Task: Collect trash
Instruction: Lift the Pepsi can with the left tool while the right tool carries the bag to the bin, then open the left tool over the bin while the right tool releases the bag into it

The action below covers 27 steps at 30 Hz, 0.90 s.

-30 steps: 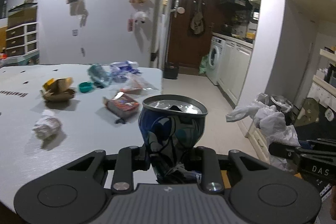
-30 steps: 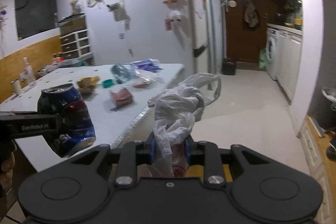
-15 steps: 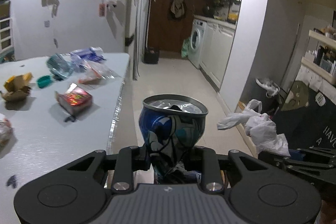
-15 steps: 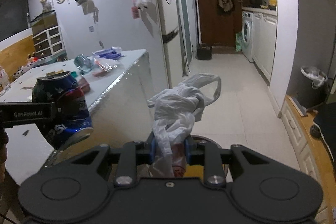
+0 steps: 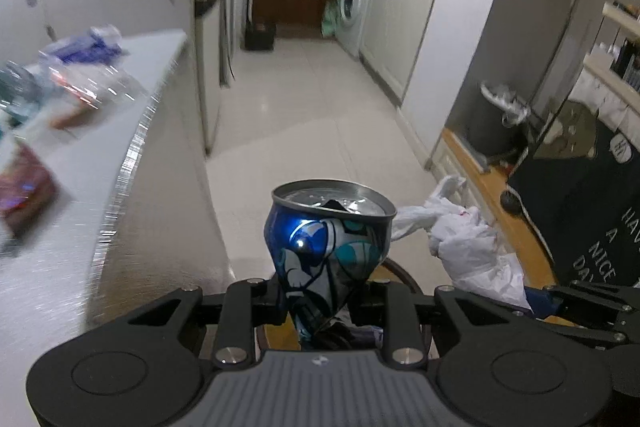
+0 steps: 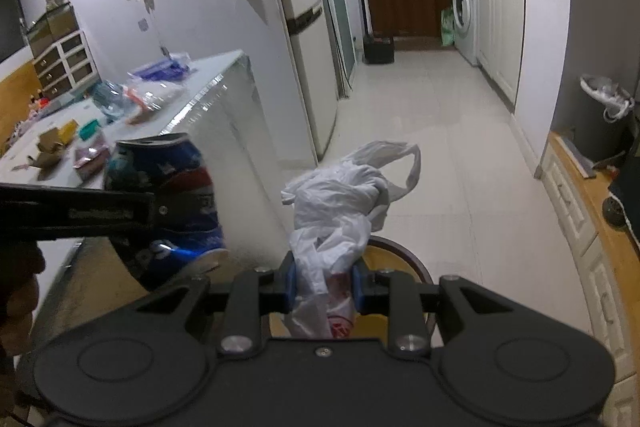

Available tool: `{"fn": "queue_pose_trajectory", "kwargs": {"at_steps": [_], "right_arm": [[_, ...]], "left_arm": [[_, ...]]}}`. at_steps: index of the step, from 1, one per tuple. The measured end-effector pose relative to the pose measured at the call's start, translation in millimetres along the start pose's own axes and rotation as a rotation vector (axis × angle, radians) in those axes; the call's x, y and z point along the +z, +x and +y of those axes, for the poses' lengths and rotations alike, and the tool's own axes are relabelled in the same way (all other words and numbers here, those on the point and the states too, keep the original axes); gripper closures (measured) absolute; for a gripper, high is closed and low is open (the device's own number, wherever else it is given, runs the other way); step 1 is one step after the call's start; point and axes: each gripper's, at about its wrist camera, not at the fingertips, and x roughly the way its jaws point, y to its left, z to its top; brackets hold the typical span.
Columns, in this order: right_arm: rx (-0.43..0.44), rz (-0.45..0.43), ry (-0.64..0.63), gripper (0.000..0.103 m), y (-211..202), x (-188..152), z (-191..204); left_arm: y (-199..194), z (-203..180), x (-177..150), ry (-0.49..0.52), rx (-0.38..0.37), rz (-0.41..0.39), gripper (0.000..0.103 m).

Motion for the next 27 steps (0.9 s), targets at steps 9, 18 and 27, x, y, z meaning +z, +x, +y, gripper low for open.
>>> {"fn": "queue_pose_trajectory", "kwargs": {"at_steps": [9,18,27], "right_arm": [[-0.01,0.149,0.055,0.076,72.1,-1.6,-26.8],[-0.031,0.266,0.118,0.076,123.6,-18.2,-51.2],[-0.015,0.352,0.116,0.076,156.3,-25.8,-52.0]], "left_arm": [[96.5,-5.2,21.1,0.039,-0.009,0.203,0.075],[162.9,-6.5,0.2,-0.002,-0.055,0.346,0.075],[202.1,19.7,-19.2,-0.067,-0.021,0.464,0.074]]}}
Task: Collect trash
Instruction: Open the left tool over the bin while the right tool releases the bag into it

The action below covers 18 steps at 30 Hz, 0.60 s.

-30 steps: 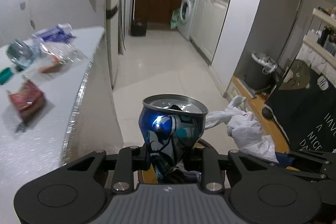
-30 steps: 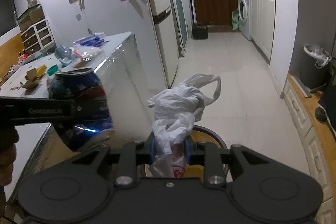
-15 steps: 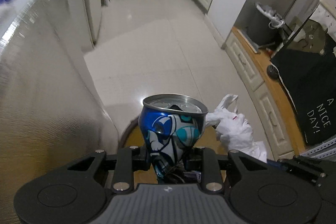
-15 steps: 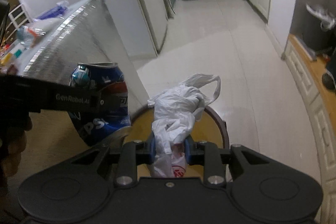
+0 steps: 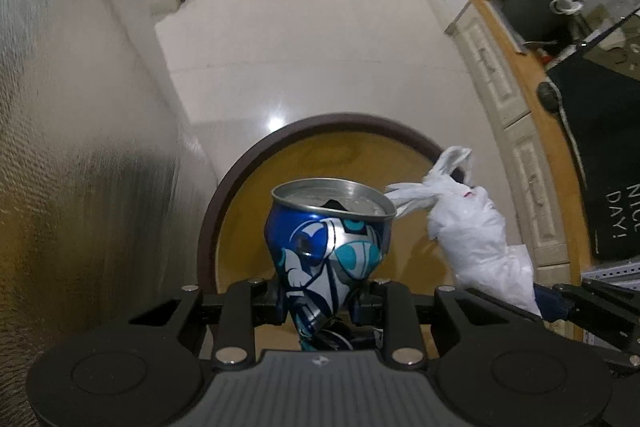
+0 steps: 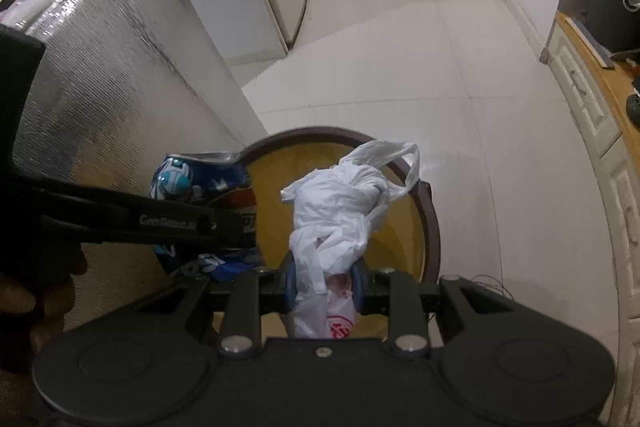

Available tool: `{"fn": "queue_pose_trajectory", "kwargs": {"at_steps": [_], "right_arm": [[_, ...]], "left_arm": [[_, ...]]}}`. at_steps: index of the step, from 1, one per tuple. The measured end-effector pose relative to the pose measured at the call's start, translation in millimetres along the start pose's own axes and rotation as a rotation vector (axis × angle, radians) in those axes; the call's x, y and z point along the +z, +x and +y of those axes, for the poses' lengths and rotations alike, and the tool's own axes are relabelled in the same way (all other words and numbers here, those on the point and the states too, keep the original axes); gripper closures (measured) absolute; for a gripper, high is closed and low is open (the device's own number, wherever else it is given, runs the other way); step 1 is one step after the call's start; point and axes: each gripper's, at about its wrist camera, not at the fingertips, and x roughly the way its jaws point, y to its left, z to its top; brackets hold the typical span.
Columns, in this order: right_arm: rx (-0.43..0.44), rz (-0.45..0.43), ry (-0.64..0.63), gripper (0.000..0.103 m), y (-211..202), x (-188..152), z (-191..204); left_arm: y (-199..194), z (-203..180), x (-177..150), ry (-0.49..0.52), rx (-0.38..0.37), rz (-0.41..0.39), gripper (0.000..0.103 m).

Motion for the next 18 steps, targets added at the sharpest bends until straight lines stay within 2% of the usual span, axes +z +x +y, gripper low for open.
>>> {"fn": "queue_pose_trajectory", "kwargs": {"at_steps": [7,18], "right_arm": [[0.001,0.062,0.017,0.076,22.8,7.6,-3.4],[0.006,0.083,0.048,0.074,34.0,7.3,-6.6]], "left_arm": [[16.4,6.3,-0.1,0.009,0.027,0.056,0.074],[32.8,3.3,-3.4,0.036,0.043,0.085,0.074]]}}
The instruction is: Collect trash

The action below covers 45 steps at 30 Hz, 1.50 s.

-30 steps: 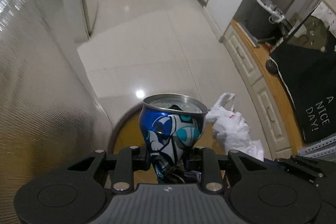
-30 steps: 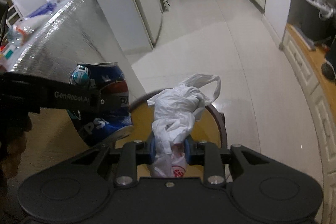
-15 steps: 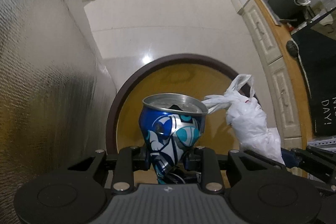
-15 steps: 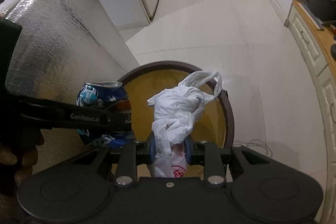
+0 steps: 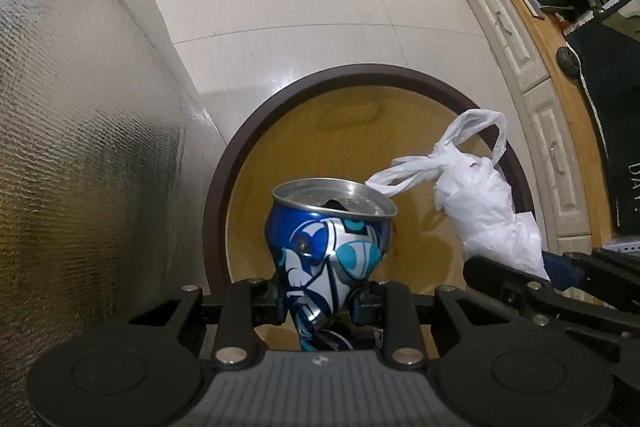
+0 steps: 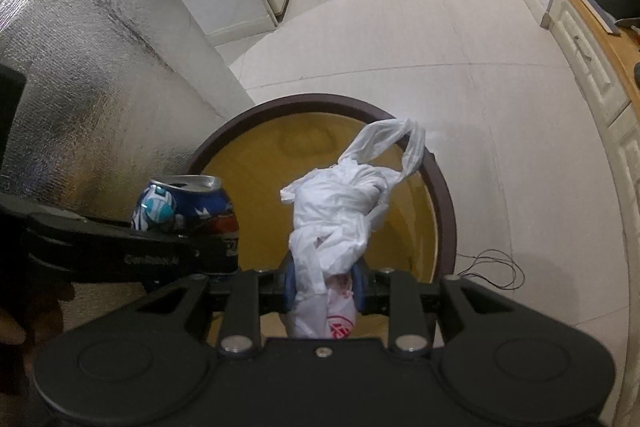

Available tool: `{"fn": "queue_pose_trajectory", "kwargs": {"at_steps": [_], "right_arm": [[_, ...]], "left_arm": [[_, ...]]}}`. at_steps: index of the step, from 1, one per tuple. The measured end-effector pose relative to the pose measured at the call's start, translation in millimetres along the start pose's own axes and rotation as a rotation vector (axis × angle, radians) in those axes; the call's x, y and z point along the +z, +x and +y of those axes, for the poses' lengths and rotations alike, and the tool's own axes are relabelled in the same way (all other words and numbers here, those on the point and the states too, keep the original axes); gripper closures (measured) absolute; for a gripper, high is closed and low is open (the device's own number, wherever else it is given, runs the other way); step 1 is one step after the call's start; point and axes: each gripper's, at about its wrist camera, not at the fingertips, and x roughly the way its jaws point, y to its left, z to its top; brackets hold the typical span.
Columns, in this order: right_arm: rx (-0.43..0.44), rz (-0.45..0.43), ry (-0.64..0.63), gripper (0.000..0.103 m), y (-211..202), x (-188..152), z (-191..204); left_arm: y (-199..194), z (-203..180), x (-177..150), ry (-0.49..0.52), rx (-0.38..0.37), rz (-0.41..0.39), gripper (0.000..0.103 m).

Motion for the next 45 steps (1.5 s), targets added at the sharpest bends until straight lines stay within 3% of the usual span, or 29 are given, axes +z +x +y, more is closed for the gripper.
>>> {"fn": "queue_pose_trajectory", "kwargs": {"at_steps": [17,27,35,37,39,43,45], "right_arm": [[-0.018,0.034,-0.022,0.067,5.4,-2.7,-2.5],[-0.049,0.031,-0.06,0.039,-1.4,-5.9,1.5],[-0.082,0.021,-0.063,0.028,-10.4,-10.3,2.6],[-0.089,0.018,-0.063,0.024,-13.1,-10.5,2.4],[-0.094,0.012,-0.064,0.021,-15.5,-11.6,2.6],[-0.107,-0.004,-0.057,0.008,-20.5,-13.5,0.1],[-0.117,-0.014,-0.053,0.007,-23.7,-15.7,-1.0]], "left_arm": [[11.5,-9.6,0.3,0.047,0.035,0.031,0.051],[5.7,-9.5,-6.1,0.058,0.058,0.031,0.034],[-5.4,-2.5,-14.2,0.035,0.077,0.021,0.031],[-8.3,-0.4,-15.7,0.028,0.083,0.019,0.028],[-11.1,1.2,-17.8,0.021,0.097,0.014,0.017],[-17.8,6.1,-19.3,0.0,0.12,0.004,0.01],[-20.3,8.1,-20.7,-0.006,0.135,0.001,0.008]]}}
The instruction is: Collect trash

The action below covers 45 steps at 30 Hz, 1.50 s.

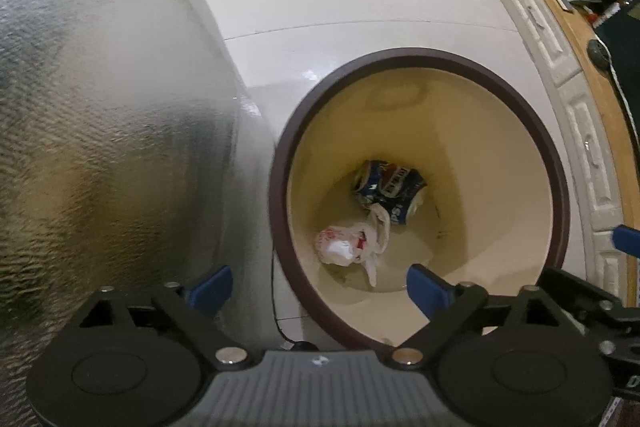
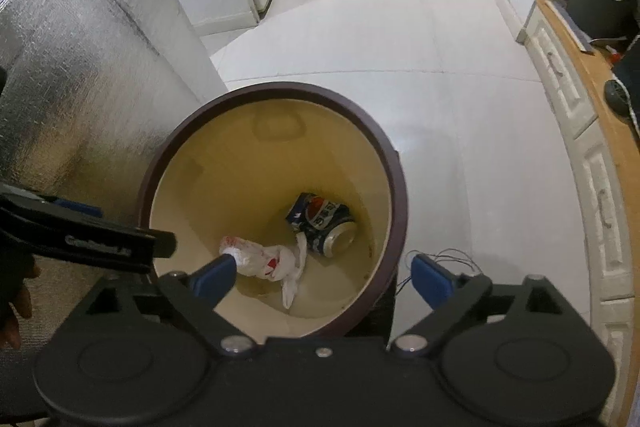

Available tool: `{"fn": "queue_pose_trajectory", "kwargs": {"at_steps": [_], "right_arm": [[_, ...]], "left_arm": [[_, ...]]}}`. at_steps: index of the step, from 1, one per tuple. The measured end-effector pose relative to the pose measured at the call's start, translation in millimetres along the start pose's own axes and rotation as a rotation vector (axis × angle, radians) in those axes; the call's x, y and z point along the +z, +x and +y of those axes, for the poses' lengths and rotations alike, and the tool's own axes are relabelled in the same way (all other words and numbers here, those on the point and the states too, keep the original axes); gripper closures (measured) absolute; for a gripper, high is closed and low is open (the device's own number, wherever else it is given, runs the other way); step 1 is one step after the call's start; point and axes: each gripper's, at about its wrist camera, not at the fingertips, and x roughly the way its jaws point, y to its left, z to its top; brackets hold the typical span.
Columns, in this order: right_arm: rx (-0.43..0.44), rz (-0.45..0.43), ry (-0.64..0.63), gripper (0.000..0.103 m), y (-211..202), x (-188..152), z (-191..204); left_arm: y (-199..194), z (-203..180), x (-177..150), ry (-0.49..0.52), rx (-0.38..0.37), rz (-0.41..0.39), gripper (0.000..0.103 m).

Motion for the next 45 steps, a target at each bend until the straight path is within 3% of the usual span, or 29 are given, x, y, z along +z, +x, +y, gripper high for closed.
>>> {"fn": "queue_pose_trajectory", "kwargs": {"at_steps": [3,11,25,34,45], "right_arm": [[-0.007,-0.009,0.007,0.002,-4.9,-2.6,-3.3],[-0.019,-0.021,0.019,0.0,-16.6,-11.9,-5.8],[-0.048,-0.06,0.055,0.0,-38.2,-38.6,-16.4],[-0.075,-0.105,0.063,0.0,-57.0,-61.8,-24.0],[-0.111,-0.238,0.053,0.0,-113.0,-79.0,-26.4]], "left_arm": [[-1.8,2.1,-4.1,-0.01,0.003,0.003,0.0],[-4.9,-0.1,-22.9,0.009,0.019,0.011,0.0],[-32.1,-3.0,-63.3,-0.001,-0.01,-0.061,0.0],[-60.9,-3.0,-83.4,-0.002,0.003,-0.131,0.0],[-120.3,-5.3,-104.8,0.004,-0.029,-0.275,0.0]]}}
